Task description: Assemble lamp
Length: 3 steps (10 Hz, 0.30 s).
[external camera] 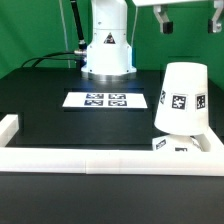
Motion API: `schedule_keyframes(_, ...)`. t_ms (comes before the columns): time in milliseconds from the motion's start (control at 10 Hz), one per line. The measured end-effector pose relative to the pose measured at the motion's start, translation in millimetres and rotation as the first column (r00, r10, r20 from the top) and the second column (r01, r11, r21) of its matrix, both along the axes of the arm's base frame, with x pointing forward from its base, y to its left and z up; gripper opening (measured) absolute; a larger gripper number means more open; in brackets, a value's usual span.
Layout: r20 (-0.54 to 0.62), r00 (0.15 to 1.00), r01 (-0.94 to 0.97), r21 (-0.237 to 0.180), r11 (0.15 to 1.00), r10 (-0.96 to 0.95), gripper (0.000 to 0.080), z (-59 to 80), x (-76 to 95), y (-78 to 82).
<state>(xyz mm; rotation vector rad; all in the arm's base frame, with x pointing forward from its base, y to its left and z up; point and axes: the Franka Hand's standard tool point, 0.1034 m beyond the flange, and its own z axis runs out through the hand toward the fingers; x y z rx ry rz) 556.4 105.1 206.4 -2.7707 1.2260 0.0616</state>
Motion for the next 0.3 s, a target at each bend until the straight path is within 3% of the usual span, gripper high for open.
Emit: schedule_keyframes(300, -0.069, 0.998, 0.009, -0.021, 1.0, -0.01, 0.0699, -9.6, -9.1, 13.6)
